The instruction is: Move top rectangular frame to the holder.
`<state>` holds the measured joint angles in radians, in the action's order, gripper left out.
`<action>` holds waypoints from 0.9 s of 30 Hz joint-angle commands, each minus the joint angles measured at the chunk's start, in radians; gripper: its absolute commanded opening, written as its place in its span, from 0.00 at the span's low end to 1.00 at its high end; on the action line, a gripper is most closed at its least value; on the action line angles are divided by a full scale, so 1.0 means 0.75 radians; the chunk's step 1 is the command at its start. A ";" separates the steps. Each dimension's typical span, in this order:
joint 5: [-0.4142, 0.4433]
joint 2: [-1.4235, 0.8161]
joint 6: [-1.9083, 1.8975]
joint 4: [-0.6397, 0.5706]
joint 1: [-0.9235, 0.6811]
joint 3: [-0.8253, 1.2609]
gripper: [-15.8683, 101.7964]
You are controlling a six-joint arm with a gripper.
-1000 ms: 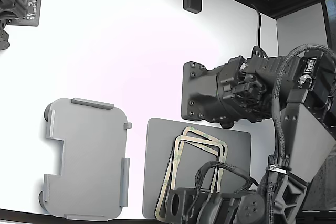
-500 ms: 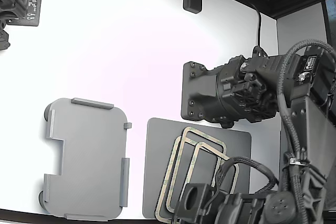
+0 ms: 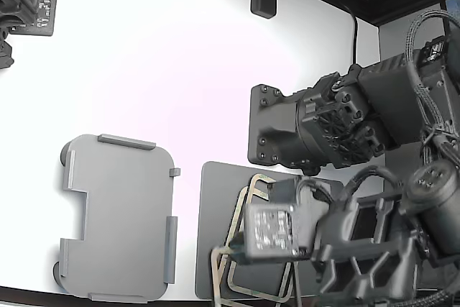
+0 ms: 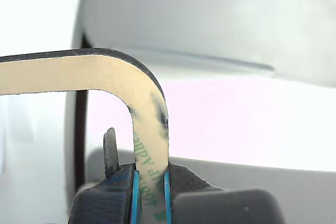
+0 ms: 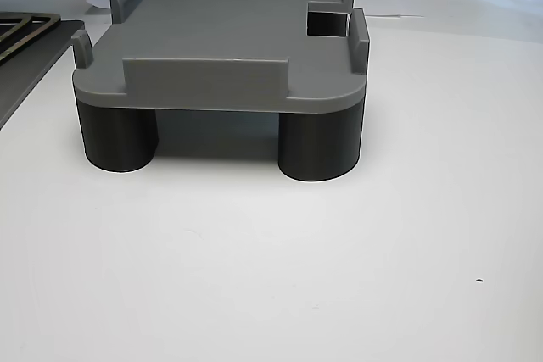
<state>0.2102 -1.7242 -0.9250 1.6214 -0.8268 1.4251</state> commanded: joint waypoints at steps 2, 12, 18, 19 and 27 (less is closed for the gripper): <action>0.016 -0.027 -0.722 0.002 0.121 -0.018 0.04; 0.008 0.082 -1.546 0.022 0.344 -0.082 0.04; 0.002 0.205 -1.734 0.022 0.448 -0.180 0.04; 0.002 0.225 -1.743 0.022 0.454 -0.188 0.04; -0.043 0.237 -1.741 -0.098 0.477 -0.086 0.04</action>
<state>0.1856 -1.5079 -2.2319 1.5677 -0.4847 1.3576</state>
